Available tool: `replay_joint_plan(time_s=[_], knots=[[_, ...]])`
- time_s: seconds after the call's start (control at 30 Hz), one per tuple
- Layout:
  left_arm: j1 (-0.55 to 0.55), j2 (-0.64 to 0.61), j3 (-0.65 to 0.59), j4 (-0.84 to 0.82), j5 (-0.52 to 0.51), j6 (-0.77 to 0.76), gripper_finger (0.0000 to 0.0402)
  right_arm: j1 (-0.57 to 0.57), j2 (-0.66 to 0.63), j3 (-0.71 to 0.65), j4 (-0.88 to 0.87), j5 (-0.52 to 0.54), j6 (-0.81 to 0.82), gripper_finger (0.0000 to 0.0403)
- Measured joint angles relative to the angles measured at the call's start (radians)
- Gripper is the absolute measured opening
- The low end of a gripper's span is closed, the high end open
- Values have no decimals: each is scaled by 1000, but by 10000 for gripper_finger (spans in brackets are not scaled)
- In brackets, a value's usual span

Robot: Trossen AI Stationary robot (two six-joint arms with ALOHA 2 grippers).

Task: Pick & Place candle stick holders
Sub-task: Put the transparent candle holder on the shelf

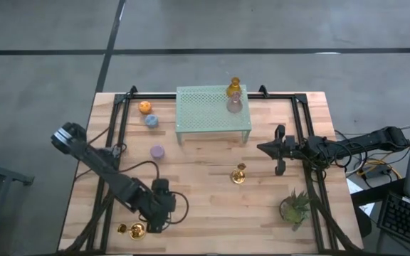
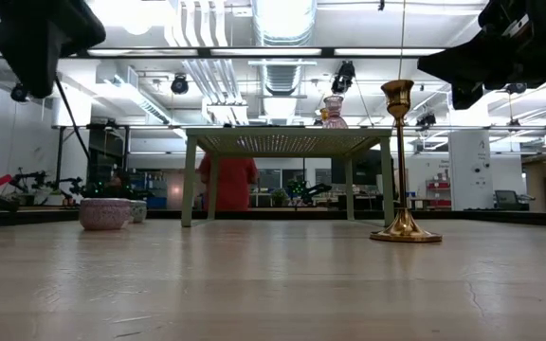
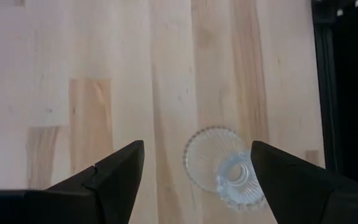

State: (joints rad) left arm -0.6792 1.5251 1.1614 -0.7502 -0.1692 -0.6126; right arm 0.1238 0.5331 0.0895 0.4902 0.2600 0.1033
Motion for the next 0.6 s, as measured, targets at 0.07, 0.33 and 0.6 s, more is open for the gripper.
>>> replay_joint_plan(time_s=[0.07, 0.33, 0.6], knots=[[-3, 2, -1, -4, -1, -2, 298, 0, 0, 0, -1, 0, -1, 8], [-38, 2, -1, -7, -4, -60, 298, 0, 0, 0, -9, 0, -1, 8], [-84, 2, -1, -14, -14, -82, 298, 0, 0, 0, -15, 0, 1, 8]])
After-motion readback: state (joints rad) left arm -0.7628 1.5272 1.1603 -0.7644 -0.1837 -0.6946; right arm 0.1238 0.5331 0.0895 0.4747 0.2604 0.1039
